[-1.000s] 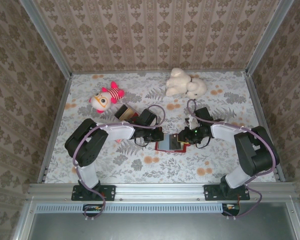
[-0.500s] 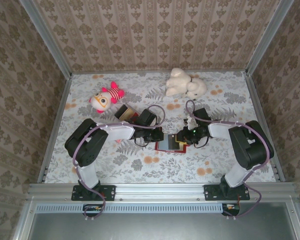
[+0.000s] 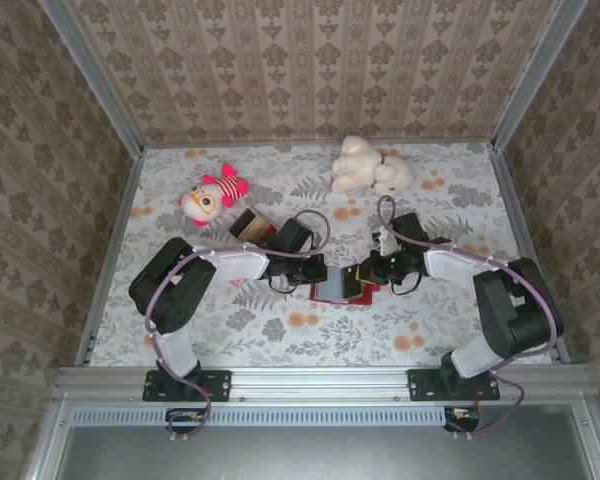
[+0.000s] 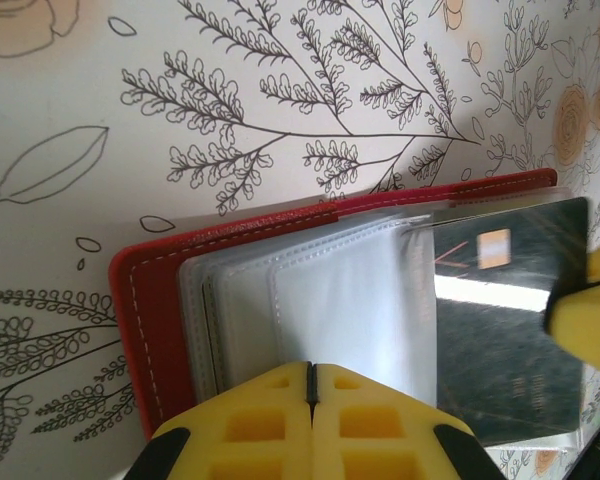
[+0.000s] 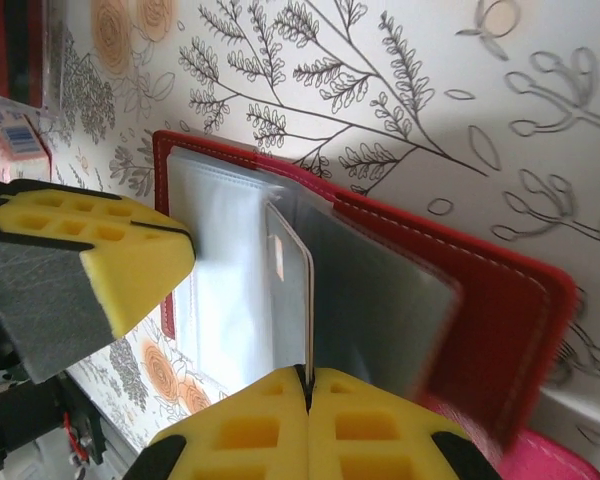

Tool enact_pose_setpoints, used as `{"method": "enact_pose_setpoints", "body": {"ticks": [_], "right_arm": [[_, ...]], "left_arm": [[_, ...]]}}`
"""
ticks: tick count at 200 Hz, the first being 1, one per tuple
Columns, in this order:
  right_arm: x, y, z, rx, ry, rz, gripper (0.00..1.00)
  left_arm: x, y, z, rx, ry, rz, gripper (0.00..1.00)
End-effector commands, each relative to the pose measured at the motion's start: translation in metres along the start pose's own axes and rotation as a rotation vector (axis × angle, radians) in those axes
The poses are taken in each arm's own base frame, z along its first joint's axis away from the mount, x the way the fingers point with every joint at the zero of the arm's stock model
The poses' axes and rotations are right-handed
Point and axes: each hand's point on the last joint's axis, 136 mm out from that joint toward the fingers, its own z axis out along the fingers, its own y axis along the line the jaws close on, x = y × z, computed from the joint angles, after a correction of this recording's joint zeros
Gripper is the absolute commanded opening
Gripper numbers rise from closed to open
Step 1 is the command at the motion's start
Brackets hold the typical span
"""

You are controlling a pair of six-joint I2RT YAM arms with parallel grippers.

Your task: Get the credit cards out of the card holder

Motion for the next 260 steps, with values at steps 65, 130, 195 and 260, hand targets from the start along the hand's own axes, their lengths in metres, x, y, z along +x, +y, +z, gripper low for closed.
{"method": "enact_pose_setpoints", "body": {"ticks": [65,130,195,260], "right_arm": [[-0.01,0.036,-0.052,-0.087,-0.15,-0.036,0.0],[-0.027,0.1,-0.076,-0.404,-0.208,-0.077,0.0],[-0.031,0.127,-0.088,-0.569,-0.215,-0.083,0.0],[-0.03,0.131,-0.089,-0.605,-0.204,-0.079,0.0]], "left_arm": [[-0.015,-0.02,-0.04,0.023,-0.061,0.013,0.3],[-0.033,-0.064,-0.101,0.293,-0.2,-0.013,0.62],[-0.034,-0.1,-0.113,0.516,-0.185,0.003,0.63],[-0.042,-0.111,-0.123,0.656,-0.207,-0.004,0.37]]}}
